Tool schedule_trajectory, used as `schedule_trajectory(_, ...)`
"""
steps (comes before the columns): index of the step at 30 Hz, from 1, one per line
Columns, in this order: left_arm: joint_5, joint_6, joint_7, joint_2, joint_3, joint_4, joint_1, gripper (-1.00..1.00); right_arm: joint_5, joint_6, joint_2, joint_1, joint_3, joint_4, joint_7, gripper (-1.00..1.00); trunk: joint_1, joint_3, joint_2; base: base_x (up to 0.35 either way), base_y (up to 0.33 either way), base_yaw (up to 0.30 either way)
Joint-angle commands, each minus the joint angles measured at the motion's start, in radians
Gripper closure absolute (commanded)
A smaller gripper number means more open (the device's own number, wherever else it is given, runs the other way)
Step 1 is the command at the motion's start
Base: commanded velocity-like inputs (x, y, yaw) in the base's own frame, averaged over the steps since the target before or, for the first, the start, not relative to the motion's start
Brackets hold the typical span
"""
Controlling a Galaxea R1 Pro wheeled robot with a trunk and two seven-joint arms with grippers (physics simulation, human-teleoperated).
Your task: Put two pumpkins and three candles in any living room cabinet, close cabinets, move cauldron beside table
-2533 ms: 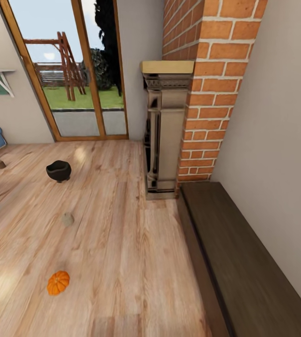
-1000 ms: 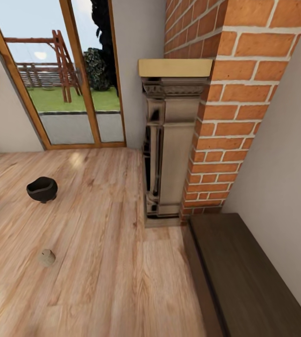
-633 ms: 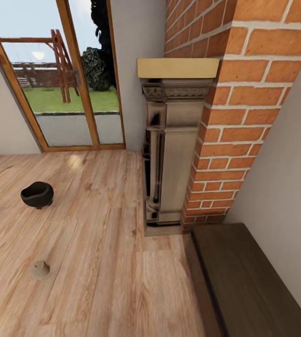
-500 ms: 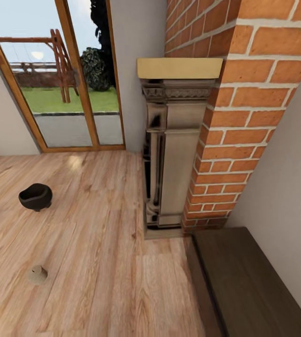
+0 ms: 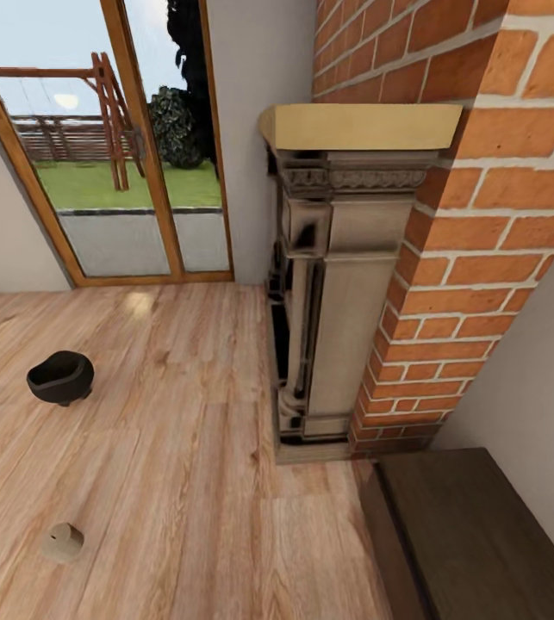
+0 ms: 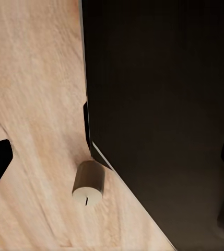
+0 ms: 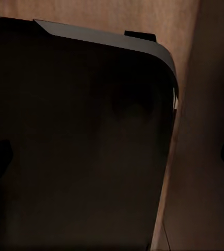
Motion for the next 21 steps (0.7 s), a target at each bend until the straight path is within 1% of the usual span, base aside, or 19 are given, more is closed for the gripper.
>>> schedule_trajectory(1,0.0,0.0,0.0,0.0,0.0,0.0,0.0,-1.0,0.0,0.0,0.0,0.0,0.0,0.0,0.0,-1.0,0.0,0.0,0.0,0.309,0.177,0.0)
schedule_trajectory(15,0.0,0.0,0.0,0.0,0.0,0.0,0.0,-1.0,0.002,0.0,0.0,0.0,0.0,0.0,0.0,-1.0,0.0,0.0,0.0,0.307,0.161,-0.003)
schedule_trajectory(17,0.0,0.0,0.0,0.0,0.0,0.0,0.0,-1.0,0.002,0.0,0.0,0.0,0.0,0.0,0.0,-1.0,0.0,0.0,0.0,0.307,0.12,-0.121)
schedule_trajectory(21,0.0,0.0,0.0,0.0,0.0,0.0,0.001,-1.0,0.002,0.0,0.0,0.0,0.0,0.0,0.0,-1.0,0.0,0.0,0.0,0.307,0.119,-0.232)
